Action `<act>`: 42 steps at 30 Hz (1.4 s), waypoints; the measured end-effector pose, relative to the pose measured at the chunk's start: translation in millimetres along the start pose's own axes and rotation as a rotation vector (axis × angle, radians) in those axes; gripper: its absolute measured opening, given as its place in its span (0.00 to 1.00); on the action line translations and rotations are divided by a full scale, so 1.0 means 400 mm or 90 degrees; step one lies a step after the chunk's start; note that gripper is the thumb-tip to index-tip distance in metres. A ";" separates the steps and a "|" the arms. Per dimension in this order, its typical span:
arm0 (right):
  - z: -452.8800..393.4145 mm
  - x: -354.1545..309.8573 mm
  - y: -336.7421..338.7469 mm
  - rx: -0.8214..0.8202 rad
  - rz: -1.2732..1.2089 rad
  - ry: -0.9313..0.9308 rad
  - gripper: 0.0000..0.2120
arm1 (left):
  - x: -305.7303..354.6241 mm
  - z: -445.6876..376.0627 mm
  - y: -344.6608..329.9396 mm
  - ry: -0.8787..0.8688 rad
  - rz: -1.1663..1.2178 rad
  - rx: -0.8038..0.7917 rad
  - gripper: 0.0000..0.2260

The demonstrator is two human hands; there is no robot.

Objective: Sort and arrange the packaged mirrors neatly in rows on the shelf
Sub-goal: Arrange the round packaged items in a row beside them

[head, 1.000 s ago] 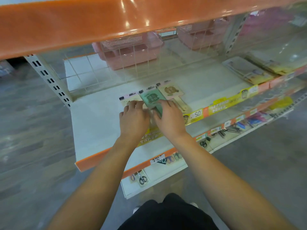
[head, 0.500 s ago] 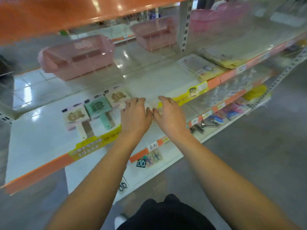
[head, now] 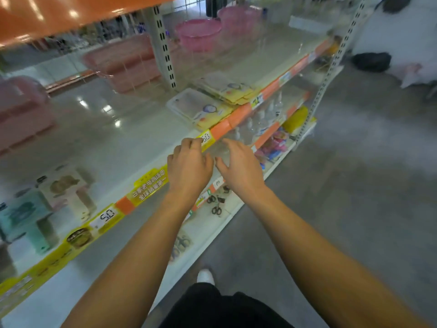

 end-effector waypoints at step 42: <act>-0.786 0.377 0.139 -0.175 0.076 0.225 0.24 | 0.222 -0.664 -0.128 0.328 -0.005 0.087 0.17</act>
Point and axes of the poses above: each hand's wrist, its own z-axis away from the middle knuckle, its own y-axis out of the back of the hand, x = y × z, the point moved 5 cm from there along -z, towards the middle knuckle, and after that the axes turned 14 degrees about -x, right-handed, at the moved point
